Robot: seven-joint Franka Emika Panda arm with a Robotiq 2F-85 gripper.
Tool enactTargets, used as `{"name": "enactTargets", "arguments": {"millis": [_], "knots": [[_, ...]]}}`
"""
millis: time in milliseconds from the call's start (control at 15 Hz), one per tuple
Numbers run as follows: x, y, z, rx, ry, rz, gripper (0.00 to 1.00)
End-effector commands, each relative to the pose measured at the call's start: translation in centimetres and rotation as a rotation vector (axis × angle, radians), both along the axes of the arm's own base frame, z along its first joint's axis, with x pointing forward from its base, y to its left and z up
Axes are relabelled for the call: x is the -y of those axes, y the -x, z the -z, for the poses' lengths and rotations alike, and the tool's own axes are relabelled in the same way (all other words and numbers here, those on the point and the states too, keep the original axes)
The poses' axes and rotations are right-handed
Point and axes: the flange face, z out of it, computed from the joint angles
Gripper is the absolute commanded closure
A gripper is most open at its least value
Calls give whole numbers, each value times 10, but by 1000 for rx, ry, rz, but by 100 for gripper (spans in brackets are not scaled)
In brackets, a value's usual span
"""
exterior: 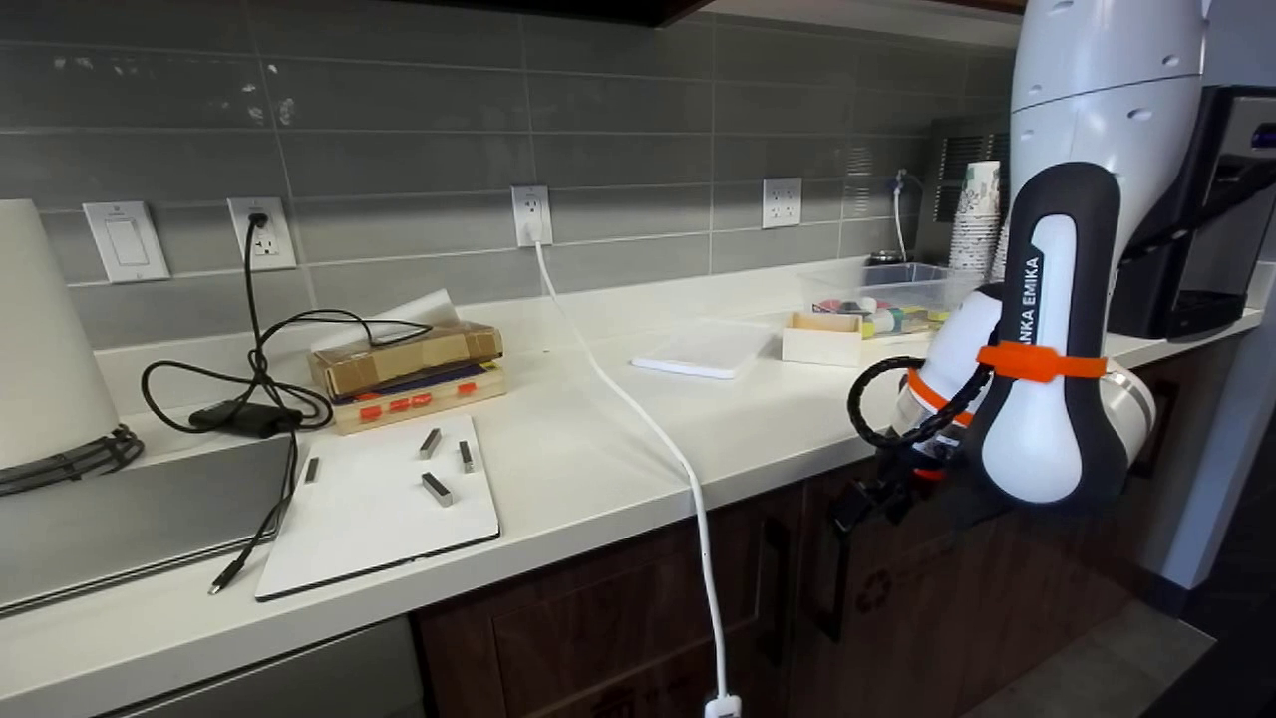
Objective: Slightly open then close the right door of the first cabinet to the right of the dishwasher
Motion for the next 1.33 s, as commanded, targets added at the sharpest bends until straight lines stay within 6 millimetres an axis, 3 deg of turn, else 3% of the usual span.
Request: {"name": "enactTargets", "arguments": {"millis": [0,600,667,800,1267], "knots": [[12,-11,4,27,4,16,0],[8,-26,14,32,22,-6,3],[8,-27,14,35,24,-8,25],[6,-27,15,40,25,-11,29],[-7,-30,24,70,75,-25,85]]}}
